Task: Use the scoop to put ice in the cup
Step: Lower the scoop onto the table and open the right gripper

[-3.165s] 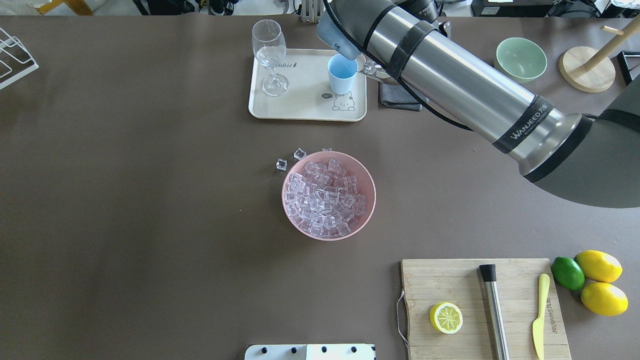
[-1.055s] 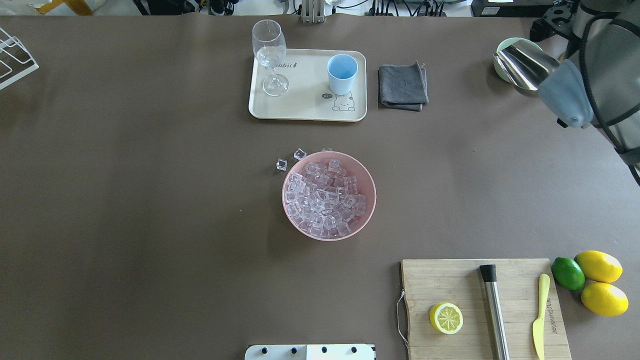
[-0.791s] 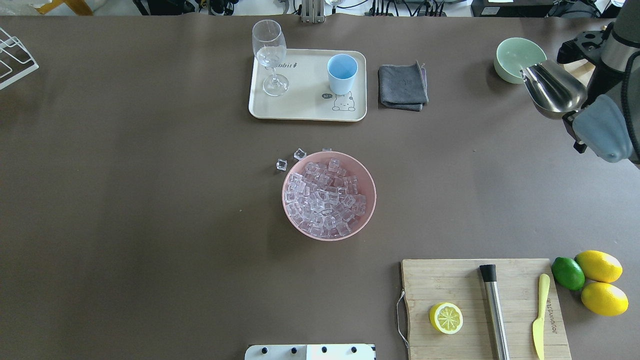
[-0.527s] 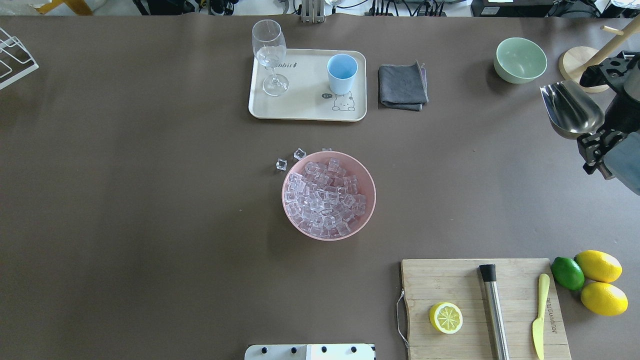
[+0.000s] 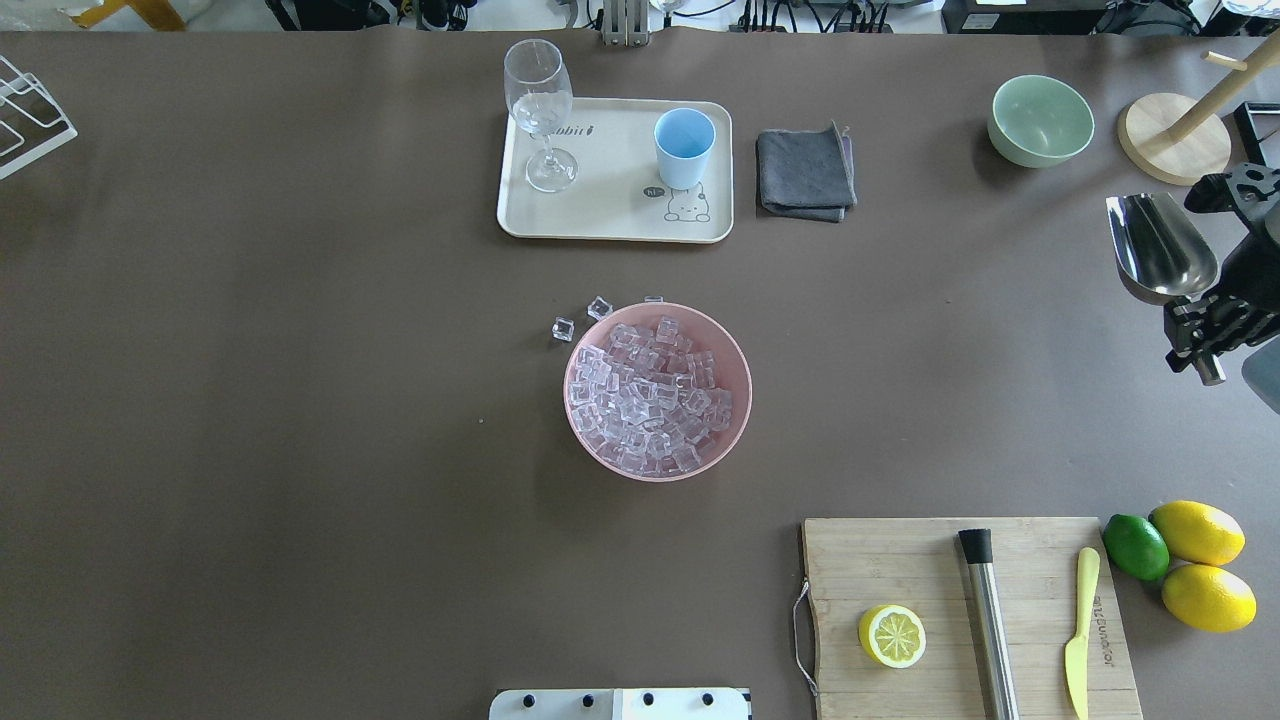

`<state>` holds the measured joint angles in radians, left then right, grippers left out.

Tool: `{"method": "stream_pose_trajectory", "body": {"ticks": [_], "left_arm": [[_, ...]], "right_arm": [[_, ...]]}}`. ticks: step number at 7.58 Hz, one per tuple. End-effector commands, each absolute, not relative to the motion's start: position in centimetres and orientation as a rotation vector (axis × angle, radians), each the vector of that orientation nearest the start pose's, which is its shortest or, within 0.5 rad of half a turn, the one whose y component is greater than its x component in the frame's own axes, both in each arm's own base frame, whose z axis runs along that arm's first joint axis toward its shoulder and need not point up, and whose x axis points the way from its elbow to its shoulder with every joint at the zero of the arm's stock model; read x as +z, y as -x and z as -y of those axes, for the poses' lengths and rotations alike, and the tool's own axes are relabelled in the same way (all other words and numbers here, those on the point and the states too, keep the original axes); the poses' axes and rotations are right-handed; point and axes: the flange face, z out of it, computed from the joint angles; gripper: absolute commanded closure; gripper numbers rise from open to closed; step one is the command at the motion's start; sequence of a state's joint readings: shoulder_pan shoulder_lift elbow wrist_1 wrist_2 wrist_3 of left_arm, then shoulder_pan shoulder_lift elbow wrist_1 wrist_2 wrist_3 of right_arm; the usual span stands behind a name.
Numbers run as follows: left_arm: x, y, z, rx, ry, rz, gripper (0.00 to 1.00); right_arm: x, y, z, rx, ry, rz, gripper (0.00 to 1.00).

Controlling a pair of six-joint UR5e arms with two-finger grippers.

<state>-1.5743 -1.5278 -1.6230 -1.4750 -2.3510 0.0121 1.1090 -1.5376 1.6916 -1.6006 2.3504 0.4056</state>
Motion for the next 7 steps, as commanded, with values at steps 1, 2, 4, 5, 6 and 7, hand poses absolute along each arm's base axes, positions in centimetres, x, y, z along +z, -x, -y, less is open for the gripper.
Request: {"method": "stream_pose_trajectory", "body": {"ticks": [1, 2, 4, 5, 6, 7], "left_arm": [[66.3, 6.5, 46.7, -0.02, 0.074, -0.781, 0.02], [66.2, 6.4, 46.7, -0.018, 0.073, -0.781, 0.02], [66.1, 6.4, 46.7, -0.018, 0.073, -0.781, 0.02], [66.1, 6.4, 46.7, -0.018, 0.073, -0.781, 0.02], [66.2, 6.4, 46.6, -0.019, 0.074, -0.783, 0.02], [66.1, 6.4, 46.7, -0.018, 0.073, -0.781, 0.02]], "right_arm": [[63.1, 19.3, 48.1, -0.114, 0.217, 0.781, 1.0], [63.3, 20.1, 48.0, -0.117, 0.229, 0.775, 1.0], [63.6, 20.5, 48.5, -0.114, 0.237, 0.777, 0.88], [63.4, 20.6, 48.5, -0.115, 0.235, 0.778, 0.57], [63.0, 20.7, 48.7, -0.119, 0.232, 0.788, 0.02], [61.5, 21.0, 49.6, -0.124, 0.216, 0.809, 0.0]]}}
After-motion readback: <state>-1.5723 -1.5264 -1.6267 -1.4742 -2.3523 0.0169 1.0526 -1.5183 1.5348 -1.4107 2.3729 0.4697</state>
